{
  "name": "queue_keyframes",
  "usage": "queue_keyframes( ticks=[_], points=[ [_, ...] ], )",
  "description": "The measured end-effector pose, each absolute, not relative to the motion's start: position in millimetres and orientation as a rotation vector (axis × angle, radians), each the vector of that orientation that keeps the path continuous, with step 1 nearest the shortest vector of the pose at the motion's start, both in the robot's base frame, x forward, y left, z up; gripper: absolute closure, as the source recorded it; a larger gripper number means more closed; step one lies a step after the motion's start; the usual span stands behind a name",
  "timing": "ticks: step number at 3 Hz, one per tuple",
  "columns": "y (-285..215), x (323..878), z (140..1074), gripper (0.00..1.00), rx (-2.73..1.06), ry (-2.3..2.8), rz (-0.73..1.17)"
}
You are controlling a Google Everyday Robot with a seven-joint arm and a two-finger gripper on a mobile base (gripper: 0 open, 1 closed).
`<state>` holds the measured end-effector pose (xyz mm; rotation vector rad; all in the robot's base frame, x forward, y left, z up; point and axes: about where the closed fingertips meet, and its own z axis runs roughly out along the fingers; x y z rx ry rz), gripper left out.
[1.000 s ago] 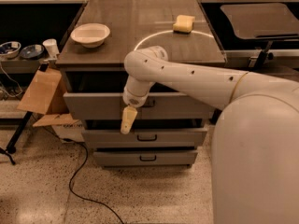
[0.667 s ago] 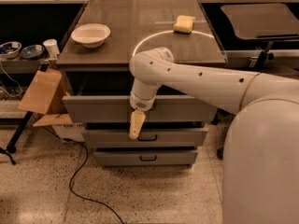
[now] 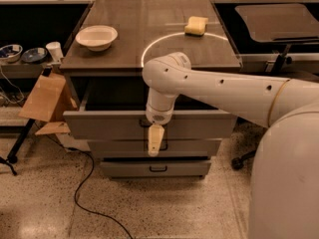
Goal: Open top drawer
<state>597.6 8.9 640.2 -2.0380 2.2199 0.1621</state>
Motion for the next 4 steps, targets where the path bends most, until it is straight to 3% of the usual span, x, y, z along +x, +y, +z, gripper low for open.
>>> queue_keyframes(
  ticks=[2, 4],
  points=[
    [-7.4, 578.6, 641.2, 0.0, -2.097, 2.25, 0.151],
    [-91.5, 519.0, 662.5, 0.0, -2.333, 2.522, -0.034]
  ],
)
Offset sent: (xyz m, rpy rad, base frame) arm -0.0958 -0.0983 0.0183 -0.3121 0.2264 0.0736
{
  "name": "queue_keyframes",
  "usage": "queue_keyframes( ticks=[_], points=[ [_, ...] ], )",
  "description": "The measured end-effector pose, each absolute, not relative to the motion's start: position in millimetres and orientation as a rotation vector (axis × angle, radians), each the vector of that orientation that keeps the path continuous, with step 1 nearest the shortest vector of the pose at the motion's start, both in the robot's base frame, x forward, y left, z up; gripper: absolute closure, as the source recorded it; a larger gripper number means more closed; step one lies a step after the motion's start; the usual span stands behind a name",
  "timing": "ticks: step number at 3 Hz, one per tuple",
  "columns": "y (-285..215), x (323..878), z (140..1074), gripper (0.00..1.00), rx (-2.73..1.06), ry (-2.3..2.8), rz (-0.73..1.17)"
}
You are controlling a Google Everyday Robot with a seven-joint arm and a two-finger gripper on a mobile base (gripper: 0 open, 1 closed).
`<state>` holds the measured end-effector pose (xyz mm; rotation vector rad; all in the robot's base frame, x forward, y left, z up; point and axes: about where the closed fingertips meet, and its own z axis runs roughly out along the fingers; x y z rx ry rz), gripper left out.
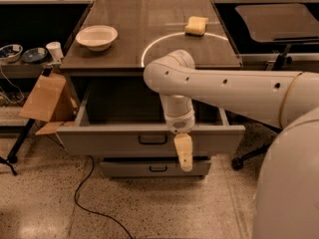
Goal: Open top drawer
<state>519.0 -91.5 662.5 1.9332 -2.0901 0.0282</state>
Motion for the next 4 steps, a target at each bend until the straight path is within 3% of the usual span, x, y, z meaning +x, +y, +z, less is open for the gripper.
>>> queue_keyframes(
  ticks=[2, 4],
  points=[
    [-128.4, 501.7, 694.6, 0.0, 1.829, -2.014, 0.153],
    [-116.7, 547.8, 762.9, 0.09, 1.839, -2.228, 0.578]
  ],
)
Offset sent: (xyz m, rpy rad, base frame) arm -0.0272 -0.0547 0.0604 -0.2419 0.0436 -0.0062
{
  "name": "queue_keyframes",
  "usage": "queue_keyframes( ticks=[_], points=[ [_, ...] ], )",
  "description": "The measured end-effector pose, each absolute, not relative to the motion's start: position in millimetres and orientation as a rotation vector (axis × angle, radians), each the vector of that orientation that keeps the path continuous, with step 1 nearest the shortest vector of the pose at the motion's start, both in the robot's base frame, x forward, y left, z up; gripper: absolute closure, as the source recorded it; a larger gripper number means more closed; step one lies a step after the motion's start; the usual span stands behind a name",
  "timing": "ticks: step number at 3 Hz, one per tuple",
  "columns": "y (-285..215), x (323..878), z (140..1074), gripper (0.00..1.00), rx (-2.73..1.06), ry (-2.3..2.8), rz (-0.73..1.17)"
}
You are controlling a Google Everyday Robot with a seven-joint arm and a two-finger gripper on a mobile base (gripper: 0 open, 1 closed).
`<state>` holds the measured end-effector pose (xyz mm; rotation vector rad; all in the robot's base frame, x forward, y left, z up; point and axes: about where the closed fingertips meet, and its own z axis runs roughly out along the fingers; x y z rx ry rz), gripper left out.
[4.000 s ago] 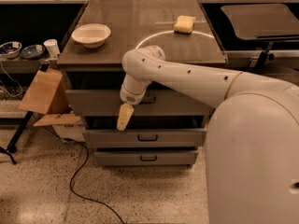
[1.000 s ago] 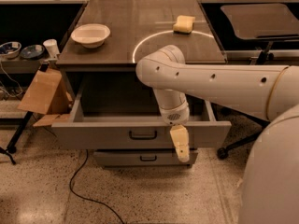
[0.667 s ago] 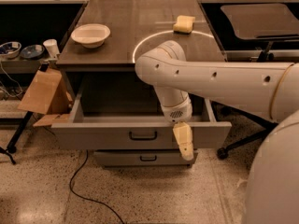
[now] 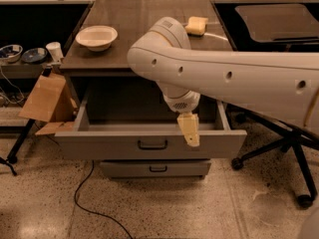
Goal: Open top drawer
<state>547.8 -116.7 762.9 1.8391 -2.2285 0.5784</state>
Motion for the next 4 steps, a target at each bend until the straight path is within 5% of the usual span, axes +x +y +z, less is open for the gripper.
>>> queue_keyframes(
  ticks=[1, 2, 4],
  points=[
    [-107.9, 566.1, 773.6, 0.27, 1.826, -2.388, 0.702],
    [-82.9, 589.8, 764.3, 0.59, 1.793, -2.634, 0.768],
    [-39.8, 621.4, 727.6, 1.0, 1.802, -2.831, 0.648]
  ],
)
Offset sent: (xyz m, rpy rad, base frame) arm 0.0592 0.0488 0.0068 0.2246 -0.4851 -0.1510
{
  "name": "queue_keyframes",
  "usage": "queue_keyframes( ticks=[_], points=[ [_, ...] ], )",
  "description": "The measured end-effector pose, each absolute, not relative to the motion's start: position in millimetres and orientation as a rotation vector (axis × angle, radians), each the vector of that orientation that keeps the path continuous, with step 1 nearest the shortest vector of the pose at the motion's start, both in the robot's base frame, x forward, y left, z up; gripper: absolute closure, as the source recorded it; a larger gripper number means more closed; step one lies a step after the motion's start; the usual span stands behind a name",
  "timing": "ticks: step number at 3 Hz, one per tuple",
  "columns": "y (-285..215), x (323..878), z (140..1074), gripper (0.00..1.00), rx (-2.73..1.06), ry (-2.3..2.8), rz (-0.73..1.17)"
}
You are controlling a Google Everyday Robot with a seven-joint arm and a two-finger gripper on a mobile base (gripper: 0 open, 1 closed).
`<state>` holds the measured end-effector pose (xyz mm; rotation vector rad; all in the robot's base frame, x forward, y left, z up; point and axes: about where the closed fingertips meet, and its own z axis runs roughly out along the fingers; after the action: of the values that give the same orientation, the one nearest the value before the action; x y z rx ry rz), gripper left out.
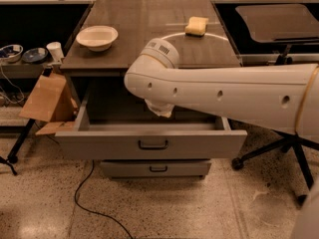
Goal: Open top drawer
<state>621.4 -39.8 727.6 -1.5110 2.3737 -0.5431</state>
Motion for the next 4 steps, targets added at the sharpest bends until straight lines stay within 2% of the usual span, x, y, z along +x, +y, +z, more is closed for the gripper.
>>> queue_keyframes(
  ticks=[2, 4],
  points=[
    [-7.1, 630.4, 667.3, 1.0, -1.782, 2.388, -0.229],
    [-3.1, 608.6, 634.8, 1.0, -2.152, 2.335, 0.017]
  ],
)
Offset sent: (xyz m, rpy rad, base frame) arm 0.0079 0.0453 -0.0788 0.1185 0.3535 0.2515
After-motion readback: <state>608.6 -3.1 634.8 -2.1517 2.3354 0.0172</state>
